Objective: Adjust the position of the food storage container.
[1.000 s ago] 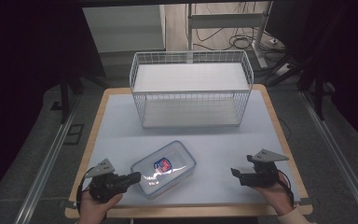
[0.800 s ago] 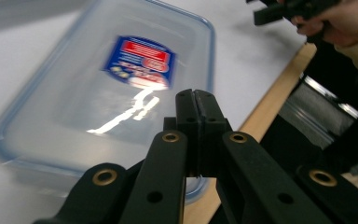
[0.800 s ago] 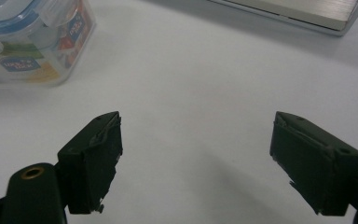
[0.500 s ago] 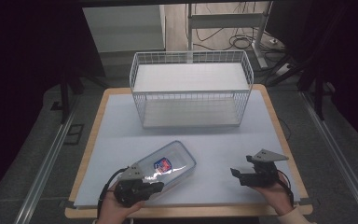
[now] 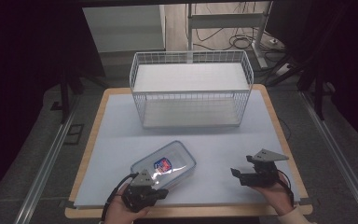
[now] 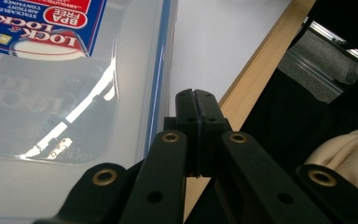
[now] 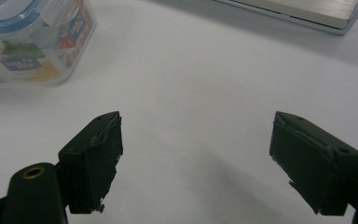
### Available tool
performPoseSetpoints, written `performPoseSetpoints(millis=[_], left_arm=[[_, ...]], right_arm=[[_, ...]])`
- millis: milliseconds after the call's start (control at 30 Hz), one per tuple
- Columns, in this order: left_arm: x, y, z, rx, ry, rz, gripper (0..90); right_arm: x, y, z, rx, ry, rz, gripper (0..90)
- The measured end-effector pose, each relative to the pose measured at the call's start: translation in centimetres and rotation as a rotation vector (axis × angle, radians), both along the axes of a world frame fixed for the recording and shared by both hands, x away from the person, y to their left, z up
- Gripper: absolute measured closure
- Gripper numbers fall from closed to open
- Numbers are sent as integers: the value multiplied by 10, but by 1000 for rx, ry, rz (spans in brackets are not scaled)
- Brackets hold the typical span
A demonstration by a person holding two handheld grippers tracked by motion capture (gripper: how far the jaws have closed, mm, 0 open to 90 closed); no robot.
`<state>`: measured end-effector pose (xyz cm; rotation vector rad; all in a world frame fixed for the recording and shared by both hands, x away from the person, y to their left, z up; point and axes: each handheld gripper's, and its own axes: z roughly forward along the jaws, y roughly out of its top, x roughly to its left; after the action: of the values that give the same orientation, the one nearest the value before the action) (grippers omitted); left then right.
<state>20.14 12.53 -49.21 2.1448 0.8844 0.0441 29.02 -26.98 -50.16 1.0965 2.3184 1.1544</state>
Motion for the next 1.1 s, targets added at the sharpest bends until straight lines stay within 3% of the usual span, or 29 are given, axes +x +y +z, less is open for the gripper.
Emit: performPoseSetpoints(millis=[100,200,300,367,467,567,1000,1100], left_arm=[[-2,-1,0,16,-10,6,900],[-5,-7,-2,73,-22,-16,900],[-4,-8,-6,79,-14,-10,900],[-3,-7,-6,59,-2,-8,900],[-2,-5,-7,89,-15,-14,900],[-2,-4,-8,90,-12,0,900],[10,29,-14,109,10,85,900],[14,36,-16,97,26,101,900]], right_arm=[[0,0,0,1,-3,-1,173],[0,0,0,0,-3,-2,173],[0,-1,0,1,-1,-4,173],[0,-1,0,0,-4,-4,173],[0,-1,1,2,-5,-6,173],[0,-2,1,2,-6,-7,173],[0,-3,2,1,-11,-8,173],[0,-3,2,1,-8,-8,173]])
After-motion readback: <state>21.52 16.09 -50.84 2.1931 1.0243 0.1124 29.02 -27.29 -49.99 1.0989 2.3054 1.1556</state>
